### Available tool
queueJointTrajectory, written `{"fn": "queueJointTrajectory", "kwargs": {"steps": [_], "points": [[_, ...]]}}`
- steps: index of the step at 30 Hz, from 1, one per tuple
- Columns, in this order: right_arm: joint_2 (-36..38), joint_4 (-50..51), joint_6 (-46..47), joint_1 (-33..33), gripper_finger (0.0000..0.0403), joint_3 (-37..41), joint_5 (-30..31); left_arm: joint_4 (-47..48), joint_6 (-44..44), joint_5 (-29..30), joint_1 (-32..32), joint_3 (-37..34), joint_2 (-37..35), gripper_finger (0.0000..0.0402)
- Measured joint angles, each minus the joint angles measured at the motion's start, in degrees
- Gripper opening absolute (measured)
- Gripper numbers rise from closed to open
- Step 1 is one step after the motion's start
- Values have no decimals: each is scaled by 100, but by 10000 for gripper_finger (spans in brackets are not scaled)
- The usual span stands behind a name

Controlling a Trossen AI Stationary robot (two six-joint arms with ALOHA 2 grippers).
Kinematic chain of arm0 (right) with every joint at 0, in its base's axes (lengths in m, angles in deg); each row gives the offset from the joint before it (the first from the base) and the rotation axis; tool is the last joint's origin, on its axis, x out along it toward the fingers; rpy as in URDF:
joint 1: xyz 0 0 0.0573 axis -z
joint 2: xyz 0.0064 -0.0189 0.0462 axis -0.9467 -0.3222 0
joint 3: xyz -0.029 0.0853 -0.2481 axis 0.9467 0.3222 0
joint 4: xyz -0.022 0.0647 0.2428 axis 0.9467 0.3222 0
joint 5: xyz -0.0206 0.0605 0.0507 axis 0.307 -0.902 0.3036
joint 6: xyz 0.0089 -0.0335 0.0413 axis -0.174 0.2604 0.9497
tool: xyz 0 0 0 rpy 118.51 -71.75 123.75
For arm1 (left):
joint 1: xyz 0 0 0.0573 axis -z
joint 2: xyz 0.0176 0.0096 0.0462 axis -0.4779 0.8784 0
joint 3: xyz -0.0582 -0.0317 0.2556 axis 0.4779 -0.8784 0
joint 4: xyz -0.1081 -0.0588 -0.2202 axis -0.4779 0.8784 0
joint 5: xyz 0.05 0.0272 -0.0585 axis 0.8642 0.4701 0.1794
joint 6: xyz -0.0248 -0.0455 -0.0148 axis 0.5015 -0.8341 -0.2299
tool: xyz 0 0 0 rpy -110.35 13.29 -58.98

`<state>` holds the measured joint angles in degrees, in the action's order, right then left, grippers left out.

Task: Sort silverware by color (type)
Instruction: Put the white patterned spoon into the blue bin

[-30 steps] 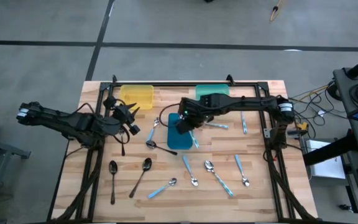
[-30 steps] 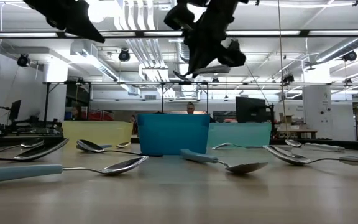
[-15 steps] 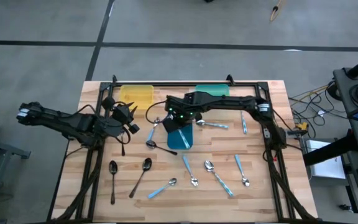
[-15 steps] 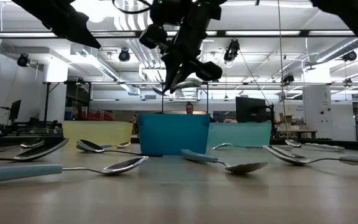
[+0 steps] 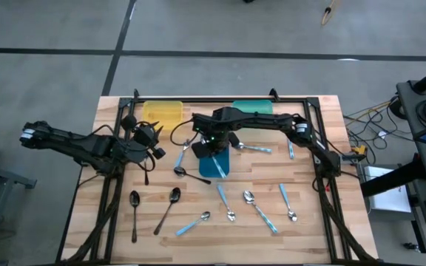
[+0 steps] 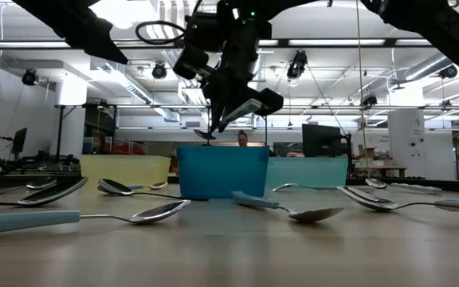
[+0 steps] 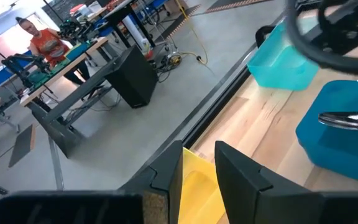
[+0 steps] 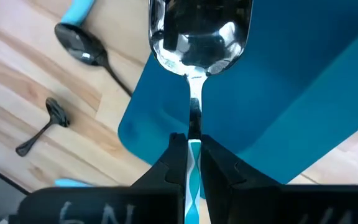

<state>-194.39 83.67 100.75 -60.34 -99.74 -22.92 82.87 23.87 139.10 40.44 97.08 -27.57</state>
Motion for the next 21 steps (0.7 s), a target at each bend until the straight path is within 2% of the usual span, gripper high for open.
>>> {"fn": "queueJointTrajectory", "kwargs": {"steps": [11,21], "points": [[-7,83,70,215,16,1,-172,27,-2,2,0,0,0,76],[-7,11,37,220,16,35,-72,27,-5,142,0,0,0,76]]}}
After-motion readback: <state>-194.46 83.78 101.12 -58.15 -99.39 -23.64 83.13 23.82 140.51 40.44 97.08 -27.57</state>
